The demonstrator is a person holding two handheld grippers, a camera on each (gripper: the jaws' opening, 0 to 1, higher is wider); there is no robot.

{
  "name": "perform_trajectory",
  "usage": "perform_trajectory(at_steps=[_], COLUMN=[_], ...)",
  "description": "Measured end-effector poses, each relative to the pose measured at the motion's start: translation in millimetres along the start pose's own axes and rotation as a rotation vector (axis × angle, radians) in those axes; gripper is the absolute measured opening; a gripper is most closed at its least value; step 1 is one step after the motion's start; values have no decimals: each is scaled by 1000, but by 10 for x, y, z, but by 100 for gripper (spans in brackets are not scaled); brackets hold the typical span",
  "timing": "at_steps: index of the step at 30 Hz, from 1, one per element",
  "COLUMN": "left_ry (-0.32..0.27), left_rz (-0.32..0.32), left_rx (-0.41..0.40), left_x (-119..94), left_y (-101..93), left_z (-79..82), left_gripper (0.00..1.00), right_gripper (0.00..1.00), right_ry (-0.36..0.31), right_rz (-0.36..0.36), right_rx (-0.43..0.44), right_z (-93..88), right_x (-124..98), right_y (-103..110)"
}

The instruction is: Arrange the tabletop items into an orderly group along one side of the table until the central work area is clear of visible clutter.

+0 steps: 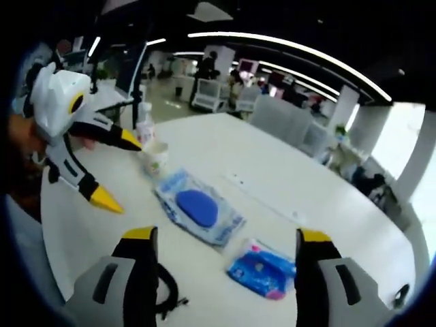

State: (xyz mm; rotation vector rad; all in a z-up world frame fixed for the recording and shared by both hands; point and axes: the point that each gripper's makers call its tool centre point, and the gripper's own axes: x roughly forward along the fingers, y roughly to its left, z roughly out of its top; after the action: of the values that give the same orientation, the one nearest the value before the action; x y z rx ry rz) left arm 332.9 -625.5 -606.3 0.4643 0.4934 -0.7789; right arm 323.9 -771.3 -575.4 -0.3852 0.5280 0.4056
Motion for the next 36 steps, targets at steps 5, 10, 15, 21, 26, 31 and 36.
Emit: perform_trajectory(at_steps=[5,10,15,21,26,31,36], left_ry=[-6,-15,-23,-31,-36,-51,-30], left_rz=[2,-4,-6,-7,-10,-15,-24], left_rx=[4,5,15,17,22,20,13], left_x=[-67,-110,-124,-104,-54,-2,68], left_y=[-8,-60,-103,-148,-246,-391,-529], left_z=[25,77,142,241,316,401,418], left_gripper=[68,68,68,68,67,67,67], right_gripper=[81,82,83,83,83,82,82], right_ry=[-6,-16,-21,-26,-27,-20,-14], right_rz=[-3,-6,-1,-7,-11,-4,8], right_rx=[5,4,0,9,18,41,49], right_z=[13,28,-7,-66,-170,-322,-452], right_x=[-73,-144,-188,-220,-264,-306,-353], right_y=[-4,-4,8,-91,-181,-269,-344])
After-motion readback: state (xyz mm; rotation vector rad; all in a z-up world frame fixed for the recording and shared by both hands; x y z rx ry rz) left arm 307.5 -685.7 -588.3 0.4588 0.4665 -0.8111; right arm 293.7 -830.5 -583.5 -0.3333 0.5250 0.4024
